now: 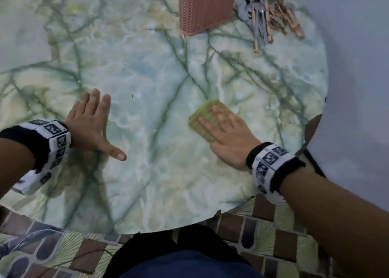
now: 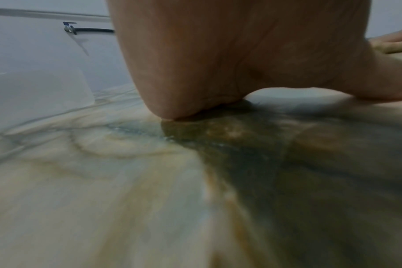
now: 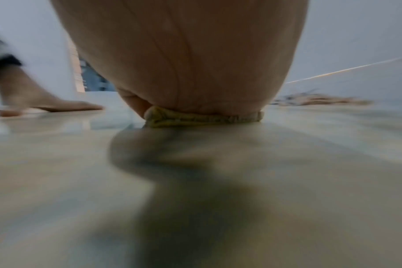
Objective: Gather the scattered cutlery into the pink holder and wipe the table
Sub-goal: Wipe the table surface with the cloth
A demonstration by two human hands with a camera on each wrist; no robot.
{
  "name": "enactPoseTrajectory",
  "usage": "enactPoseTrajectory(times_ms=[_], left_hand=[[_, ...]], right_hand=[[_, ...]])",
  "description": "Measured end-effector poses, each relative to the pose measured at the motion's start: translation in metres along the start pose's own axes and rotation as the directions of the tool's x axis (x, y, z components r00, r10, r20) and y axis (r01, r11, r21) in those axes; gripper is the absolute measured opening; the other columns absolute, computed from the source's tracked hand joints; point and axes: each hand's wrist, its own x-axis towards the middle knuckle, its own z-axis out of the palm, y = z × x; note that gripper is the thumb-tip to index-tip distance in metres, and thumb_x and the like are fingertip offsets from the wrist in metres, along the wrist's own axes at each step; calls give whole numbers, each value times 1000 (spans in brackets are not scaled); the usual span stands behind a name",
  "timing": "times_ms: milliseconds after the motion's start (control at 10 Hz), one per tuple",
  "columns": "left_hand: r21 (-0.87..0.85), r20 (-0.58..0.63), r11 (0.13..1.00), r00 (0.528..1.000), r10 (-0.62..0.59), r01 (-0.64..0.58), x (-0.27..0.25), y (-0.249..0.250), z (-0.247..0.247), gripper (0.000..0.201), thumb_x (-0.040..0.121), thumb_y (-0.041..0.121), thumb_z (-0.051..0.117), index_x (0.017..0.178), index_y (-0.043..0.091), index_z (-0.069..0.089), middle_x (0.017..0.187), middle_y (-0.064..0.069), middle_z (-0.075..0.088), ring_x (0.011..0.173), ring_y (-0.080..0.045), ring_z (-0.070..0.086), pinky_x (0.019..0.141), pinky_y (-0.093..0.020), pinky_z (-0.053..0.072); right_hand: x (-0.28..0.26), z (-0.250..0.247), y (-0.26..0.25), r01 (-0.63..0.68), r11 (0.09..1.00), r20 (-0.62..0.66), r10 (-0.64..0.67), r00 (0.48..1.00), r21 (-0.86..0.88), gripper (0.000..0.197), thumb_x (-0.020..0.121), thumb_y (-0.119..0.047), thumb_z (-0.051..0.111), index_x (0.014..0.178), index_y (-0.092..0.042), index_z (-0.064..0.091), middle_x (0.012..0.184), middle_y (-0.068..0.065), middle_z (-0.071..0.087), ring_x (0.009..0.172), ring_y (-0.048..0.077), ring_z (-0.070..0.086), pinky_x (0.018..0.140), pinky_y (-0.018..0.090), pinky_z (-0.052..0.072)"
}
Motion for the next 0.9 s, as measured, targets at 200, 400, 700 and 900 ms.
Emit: enactPoseTrajectory(times_ms=[200,400,700,900], left_hand=[[-12,-25,1000,1000,2,-3,-1,4,-1,187,6,107,51,156,24,-25,164,-10,-29,152,-30,-24,125,-47,-6],[-27,-40,1000,999,14,-15,-1,2,1,185,8,107,51,156,26,-25,164,-7,-30,152,-29,-24,125,-48,-6],[-26,31,1000,1000,-6,7,-3,6,-4,184,12,105,57,152,27,-33,160,-5,-38,149,-27,-32,124,-48,-10],[-18,28,1000,1000,8,-8,-1,3,-3,185,10,105,56,150,27,-36,159,-6,-41,148,-27,-35,124,-49,-10]], right_hand=[[31,-23,96,-408,897,30,409,912,170,65,97,-60,14,151,-54,-20,166,-3,-28,154,29,-22,124,52,-3],[71,-56,93,-500,828,27,511,859,254,66,97,-56,14,158,-47,-8,168,4,-21,154,31,-18,125,49,-9],[114,-70,16,38,962,-171,10,985,270,77,91,-57,-12,162,-36,10,170,7,5,155,39,7,124,58,9],[61,-19,-142,497,868,-298,-472,830,9,69,80,-41,46,148,-33,51,160,9,40,150,38,30,121,55,21]])
